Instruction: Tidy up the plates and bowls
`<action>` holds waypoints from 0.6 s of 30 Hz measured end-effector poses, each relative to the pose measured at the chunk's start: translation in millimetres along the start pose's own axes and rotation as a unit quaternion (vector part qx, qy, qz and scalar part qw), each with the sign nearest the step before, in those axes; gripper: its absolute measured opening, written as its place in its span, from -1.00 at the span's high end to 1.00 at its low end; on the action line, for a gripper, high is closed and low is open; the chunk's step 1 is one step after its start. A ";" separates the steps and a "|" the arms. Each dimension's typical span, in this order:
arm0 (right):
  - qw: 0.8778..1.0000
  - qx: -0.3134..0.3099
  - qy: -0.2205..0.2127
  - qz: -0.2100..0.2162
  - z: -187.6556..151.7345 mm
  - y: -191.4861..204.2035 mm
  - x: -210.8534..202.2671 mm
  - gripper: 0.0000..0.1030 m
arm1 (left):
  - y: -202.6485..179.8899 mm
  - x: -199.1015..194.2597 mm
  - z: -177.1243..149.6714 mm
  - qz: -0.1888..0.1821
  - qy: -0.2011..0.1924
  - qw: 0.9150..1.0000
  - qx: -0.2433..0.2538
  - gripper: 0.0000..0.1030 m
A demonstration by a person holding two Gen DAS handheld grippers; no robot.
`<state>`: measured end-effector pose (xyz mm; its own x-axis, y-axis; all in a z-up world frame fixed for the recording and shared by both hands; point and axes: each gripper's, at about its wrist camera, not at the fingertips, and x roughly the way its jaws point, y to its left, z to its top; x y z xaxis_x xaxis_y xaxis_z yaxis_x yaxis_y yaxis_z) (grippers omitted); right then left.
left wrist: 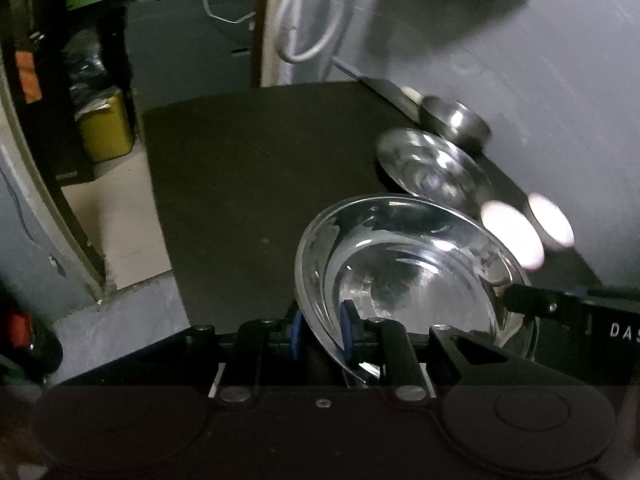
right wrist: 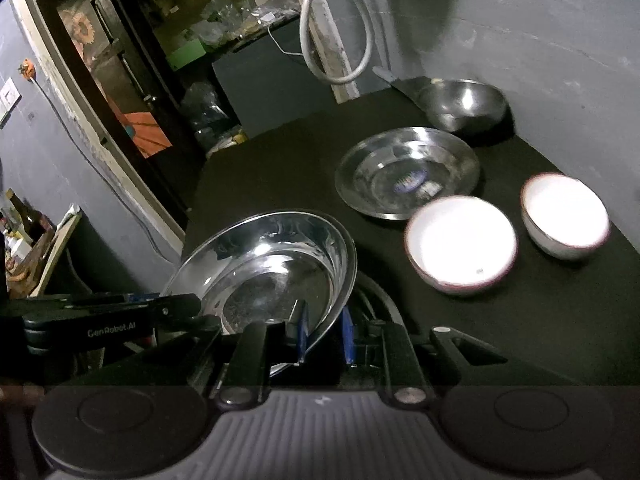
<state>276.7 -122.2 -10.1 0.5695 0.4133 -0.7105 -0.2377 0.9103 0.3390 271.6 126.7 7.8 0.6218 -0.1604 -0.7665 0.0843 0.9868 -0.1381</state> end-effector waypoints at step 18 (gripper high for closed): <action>0.999 -0.025 0.022 -0.039 -26.2 -1.9 -13.0 0.53 | -36.6 3.4 -19.8 0.018 0.040 0.997 0.063 0.53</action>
<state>249.1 -128.7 -17.7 0.5529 0.3416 -0.7600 -0.2343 0.9390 0.2516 255.3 89.6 -2.2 0.5620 -0.1206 -0.8183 0.1624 0.9861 -0.0338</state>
